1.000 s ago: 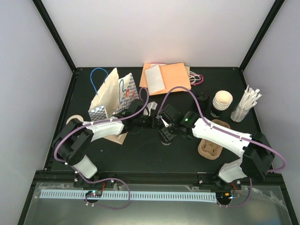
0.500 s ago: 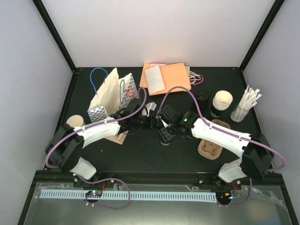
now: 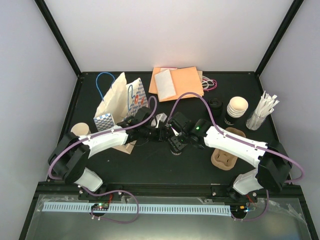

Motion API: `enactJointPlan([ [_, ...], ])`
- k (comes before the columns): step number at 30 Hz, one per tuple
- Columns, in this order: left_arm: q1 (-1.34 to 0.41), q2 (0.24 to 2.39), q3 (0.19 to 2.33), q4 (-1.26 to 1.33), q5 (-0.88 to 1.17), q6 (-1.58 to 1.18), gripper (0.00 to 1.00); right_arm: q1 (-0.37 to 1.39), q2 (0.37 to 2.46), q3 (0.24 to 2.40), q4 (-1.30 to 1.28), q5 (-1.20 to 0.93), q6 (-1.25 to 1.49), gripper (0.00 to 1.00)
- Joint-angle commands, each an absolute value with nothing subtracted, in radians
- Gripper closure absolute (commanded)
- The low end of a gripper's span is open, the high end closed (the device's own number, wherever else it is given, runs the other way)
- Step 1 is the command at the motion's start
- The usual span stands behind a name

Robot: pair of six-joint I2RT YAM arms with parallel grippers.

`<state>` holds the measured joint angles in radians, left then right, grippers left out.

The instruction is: Pack the takeout coffee

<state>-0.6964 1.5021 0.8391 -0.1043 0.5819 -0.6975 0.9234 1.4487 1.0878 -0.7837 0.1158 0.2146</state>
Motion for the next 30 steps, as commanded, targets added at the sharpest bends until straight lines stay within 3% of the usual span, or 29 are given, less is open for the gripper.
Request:
enactJointPlan([
  [1, -0.706, 1.521, 0.845, -0.195, 0.568, -0.642, 0.49, 0.939, 1.490, 1.063, -0.843, 0.042, 0.244, 0.33],
  [10, -0.708, 1.544, 0.848, -0.205, 0.541, -0.626, 0.50, 0.939, 1.453, 1.130, -0.867, 0.086, 0.244, 0.27],
  [15, -0.707, 1.550, 0.865, -0.230, 0.524, -0.613, 0.50, 0.939, 1.409, 1.167, -0.893, 0.104, 0.244, 0.12],
  [19, -0.708, 1.557, 0.874, -0.237, 0.518, -0.608, 0.50, 0.939, 1.368, 1.178, -0.893, 0.110, 0.248, 0.07],
  [24, -0.710, 1.546, 0.875, -0.216, 0.525, -0.613, 0.50, 0.926, 1.331, 1.157, -0.895, 0.108, 0.284, 0.08],
  [30, -0.719, 1.527, 0.884, -0.175, 0.556, -0.629, 0.49, 0.839, 1.238, 1.024, -0.835, -0.014, 0.344, 0.18],
])
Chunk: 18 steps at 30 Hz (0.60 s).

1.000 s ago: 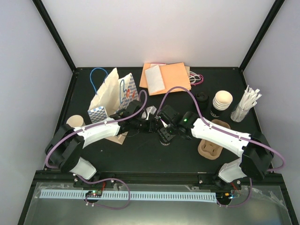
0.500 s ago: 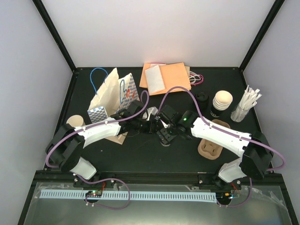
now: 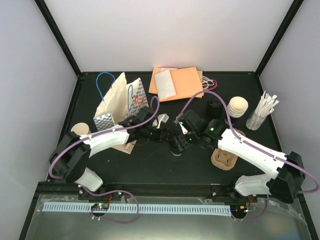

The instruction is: Pack the takeout coffee

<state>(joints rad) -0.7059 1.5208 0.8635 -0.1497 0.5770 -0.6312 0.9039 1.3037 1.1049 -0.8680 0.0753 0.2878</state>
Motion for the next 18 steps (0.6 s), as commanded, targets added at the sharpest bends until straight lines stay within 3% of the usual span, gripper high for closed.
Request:
enactJointPlan([
  [1, -0.722, 1.521, 0.888, -0.175, 0.554, -0.629, 0.48, 0.819, 1.216, 1.000, -0.823, -0.044, 0.352, 0.19],
  [8, -0.752, 1.458, 0.948, -0.274, 0.475, -0.563, 0.31, 0.673, 1.066, 0.844, -0.716, -0.226, 0.427, 0.37],
  [18, -0.836, 1.389, 1.020, -0.398, 0.279, -0.442, 0.20, 0.574, 1.040, 0.734, -0.580, -0.371, 0.504, 0.65],
])
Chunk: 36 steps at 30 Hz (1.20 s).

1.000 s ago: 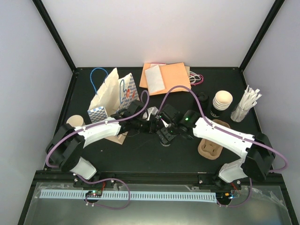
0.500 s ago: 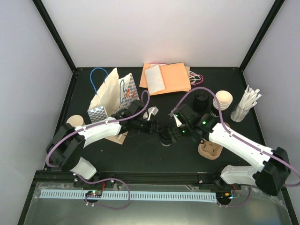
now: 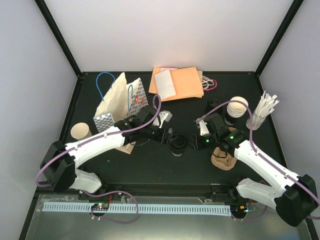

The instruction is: Pack the takeout coffee

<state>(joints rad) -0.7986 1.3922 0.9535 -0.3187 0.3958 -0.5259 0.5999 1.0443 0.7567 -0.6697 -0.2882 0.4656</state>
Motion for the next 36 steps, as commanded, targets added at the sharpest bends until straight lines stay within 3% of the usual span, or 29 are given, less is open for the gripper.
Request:
enactJointPlan([
  [1, -0.852, 1.400, 1.039, -0.418, 0.255, -0.425, 0.19, 0.568, 1.043, 0.726, -0.572, -0.377, 0.508, 0.67],
  [13, -0.929, 1.529, 1.194, -0.574, 0.143, -0.321, 0.02, 0.536, 1.061, 0.690, -0.531, -0.419, 0.502, 0.76],
  [36, -1.004, 1.663, 1.333, -0.710, 0.037, -0.238, 0.08, 0.509, 1.114, 0.673, -0.494, -0.450, 0.486, 0.78],
])
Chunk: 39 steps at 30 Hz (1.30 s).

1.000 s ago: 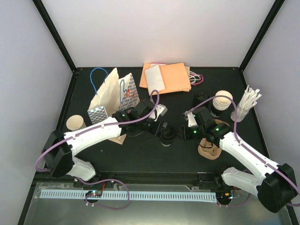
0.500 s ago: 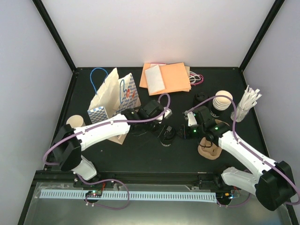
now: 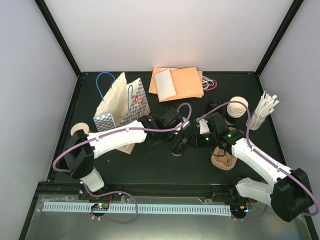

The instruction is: Pack the takeout coffee

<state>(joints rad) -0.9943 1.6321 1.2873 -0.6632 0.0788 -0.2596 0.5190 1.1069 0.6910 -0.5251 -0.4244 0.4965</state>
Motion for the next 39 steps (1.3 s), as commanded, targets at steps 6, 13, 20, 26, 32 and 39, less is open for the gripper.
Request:
enactJointPlan([
  [6, -1.018, 1.691, 1.361, -0.744, 0.000, -0.237, 0.13, 0.509, 1.121, 0.669, -0.488, -0.463, 0.481, 0.78],
  [13, -1.023, 1.704, 1.370, -0.763, -0.029, -0.240, 0.23, 0.509, 1.123, 0.659, -0.492, -0.460, 0.473, 0.78],
  [20, -1.037, 1.717, 1.374, -0.776, -0.066, -0.250, 0.28, 0.509, 1.130, 0.635, -0.497, -0.437, 0.468, 0.78],
  [26, -1.041, 1.725, 1.374, -0.775, -0.066, -0.253, 0.29, 0.509, 1.121, 0.585, -0.485, -0.404, 0.483, 0.81],
  [32, -1.042, 1.720, 1.385, -0.779, -0.081, -0.260, 0.26, 0.510, 1.080, 0.645, -0.547, -0.348, 0.460, 0.73],
  [39, -1.042, 1.708, 1.429, -0.804, -0.102, -0.266, 0.15, 0.509, 1.044, 0.755, -0.639, -0.252, 0.411, 0.51],
])
